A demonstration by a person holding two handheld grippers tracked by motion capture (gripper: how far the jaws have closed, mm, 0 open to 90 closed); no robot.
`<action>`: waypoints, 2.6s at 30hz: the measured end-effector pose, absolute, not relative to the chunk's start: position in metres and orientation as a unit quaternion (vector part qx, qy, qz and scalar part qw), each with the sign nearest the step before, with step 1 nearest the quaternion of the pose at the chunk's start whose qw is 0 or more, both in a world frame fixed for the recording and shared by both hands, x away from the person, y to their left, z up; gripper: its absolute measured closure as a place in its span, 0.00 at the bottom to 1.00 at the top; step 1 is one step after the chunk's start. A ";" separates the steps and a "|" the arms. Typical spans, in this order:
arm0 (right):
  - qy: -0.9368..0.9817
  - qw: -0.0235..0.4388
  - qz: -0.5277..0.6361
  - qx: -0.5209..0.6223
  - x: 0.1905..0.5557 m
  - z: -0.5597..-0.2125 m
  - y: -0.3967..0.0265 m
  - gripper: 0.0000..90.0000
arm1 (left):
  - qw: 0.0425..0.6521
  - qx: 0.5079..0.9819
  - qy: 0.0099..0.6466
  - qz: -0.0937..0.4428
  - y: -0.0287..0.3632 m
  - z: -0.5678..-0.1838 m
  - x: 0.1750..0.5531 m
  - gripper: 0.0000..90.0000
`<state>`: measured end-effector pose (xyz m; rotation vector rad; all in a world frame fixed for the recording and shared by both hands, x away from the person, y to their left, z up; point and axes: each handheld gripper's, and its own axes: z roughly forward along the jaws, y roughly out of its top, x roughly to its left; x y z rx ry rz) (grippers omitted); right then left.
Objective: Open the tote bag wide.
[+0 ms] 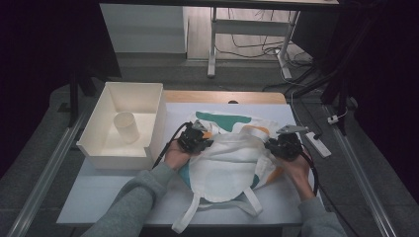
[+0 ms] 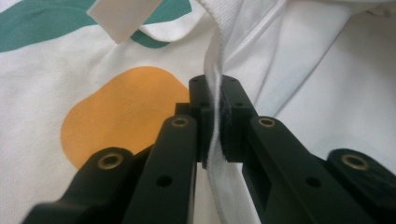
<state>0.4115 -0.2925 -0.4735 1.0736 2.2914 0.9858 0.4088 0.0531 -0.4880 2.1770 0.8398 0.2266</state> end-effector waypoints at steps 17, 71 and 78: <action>0.853 0.169 0.415 0.269 0.319 -0.426 -0.249 0.52 | 0.393 0.855 0.326 0.087 0.055 -0.487 0.409 0.94; 0.951 0.136 0.249 0.128 0.287 -0.497 -0.169 0.75 | 0.394 0.856 0.326 0.077 0.057 -0.488 0.409 0.94; 0.949 0.125 0.252 0.140 0.292 -0.498 -0.173 0.92 | 0.396 0.855 0.326 0.079 0.057 -0.488 0.409 0.94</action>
